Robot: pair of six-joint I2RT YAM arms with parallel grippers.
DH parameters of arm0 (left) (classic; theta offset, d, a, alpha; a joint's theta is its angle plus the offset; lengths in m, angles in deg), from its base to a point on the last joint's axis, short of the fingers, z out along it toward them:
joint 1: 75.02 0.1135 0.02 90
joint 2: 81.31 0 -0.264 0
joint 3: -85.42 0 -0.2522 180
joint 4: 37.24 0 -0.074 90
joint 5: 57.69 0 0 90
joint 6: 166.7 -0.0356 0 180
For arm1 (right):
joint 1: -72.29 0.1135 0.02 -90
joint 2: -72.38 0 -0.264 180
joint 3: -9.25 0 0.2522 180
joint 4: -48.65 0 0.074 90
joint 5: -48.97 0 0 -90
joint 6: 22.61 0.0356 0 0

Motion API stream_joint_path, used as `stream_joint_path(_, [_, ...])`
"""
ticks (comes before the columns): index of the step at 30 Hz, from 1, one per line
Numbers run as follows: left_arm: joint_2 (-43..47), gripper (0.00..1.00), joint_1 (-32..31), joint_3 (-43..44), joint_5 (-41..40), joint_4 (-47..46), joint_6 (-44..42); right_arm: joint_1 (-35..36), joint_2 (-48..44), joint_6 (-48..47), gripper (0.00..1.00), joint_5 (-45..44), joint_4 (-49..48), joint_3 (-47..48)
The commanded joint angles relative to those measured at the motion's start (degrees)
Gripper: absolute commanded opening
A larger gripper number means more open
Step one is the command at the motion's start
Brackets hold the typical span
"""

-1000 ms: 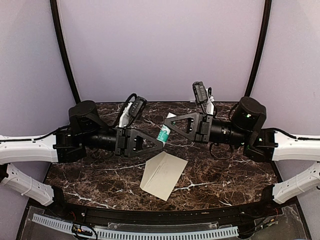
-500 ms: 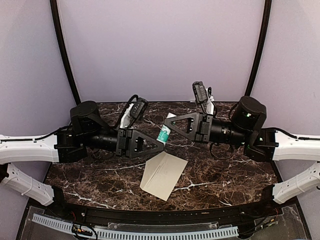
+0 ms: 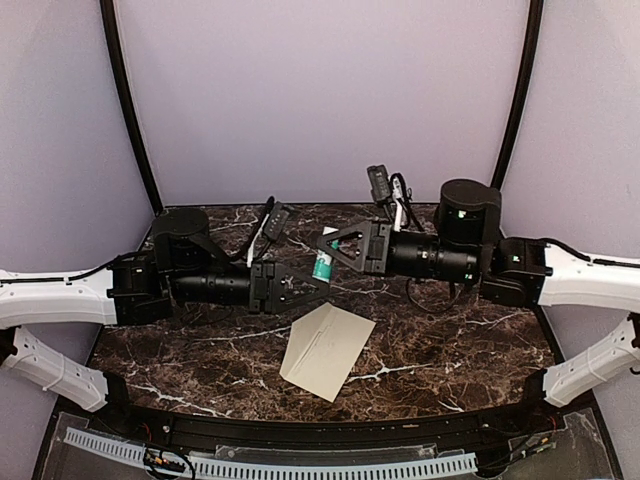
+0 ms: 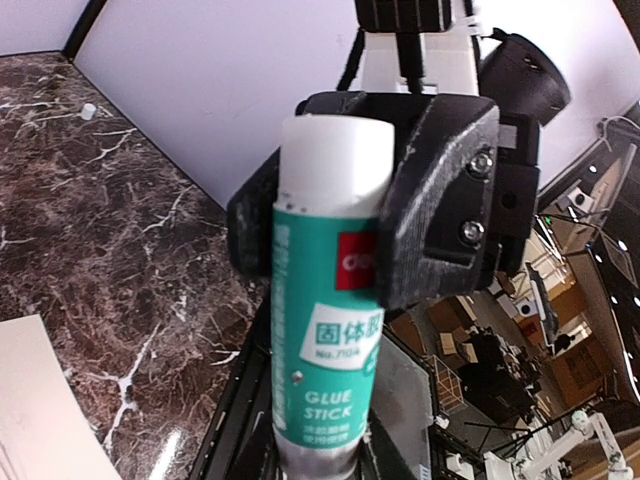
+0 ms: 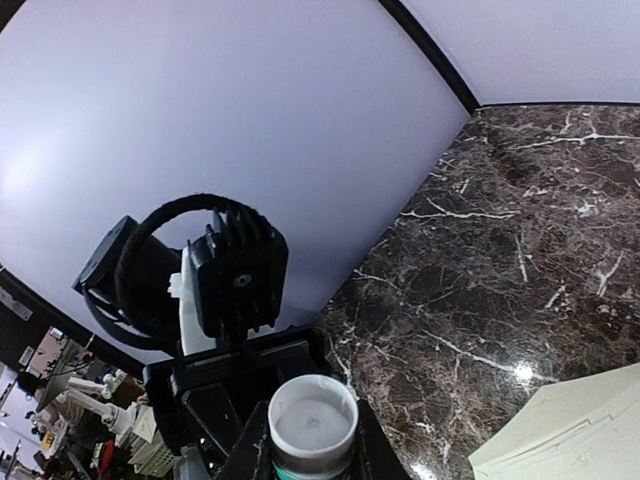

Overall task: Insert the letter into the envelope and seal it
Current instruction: Unscrew the solid glue.

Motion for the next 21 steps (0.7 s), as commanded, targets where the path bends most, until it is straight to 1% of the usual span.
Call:
stream_joint_path(1, [1.36,0.0,-0.2,1.92,-10.79,7.09,-0.77,1.57,3.54,-2.1,0.02,-9.17,10.61,5.58])
stream_joint_path(9, [1.35,0.0,-0.2,1.55,-20.85,12.42,0.62,3.52,10.44,-0.09,0.01,-18.48,21.05,11.77])
stream_joint_path(13, [0.41,0.0,-0.2,1.63,-20.53,12.77,-0.05,4.41,13.72,2.72,0.02,-21.55,25.75,14.3])
stream_joint_path(16, [-1.0,0.0,-0.12,1.83,-18.77,13.01,-0.22,4.58,13.91,3.89,0.03,-21.83,25.87,13.94])
stream_joint_path(17, [-1.1,0.0,-0.12,1.68,-18.31,12.63,-0.15,4.55,13.44,3.95,0.07,-21.69,25.15,13.39])
stream_joint_path(21, [-1.28,0.0,-0.01,0.74,-15.88,10.21,-0.02,4.55,7.86,3.26,0.31,-20.3,18.91,7.98])
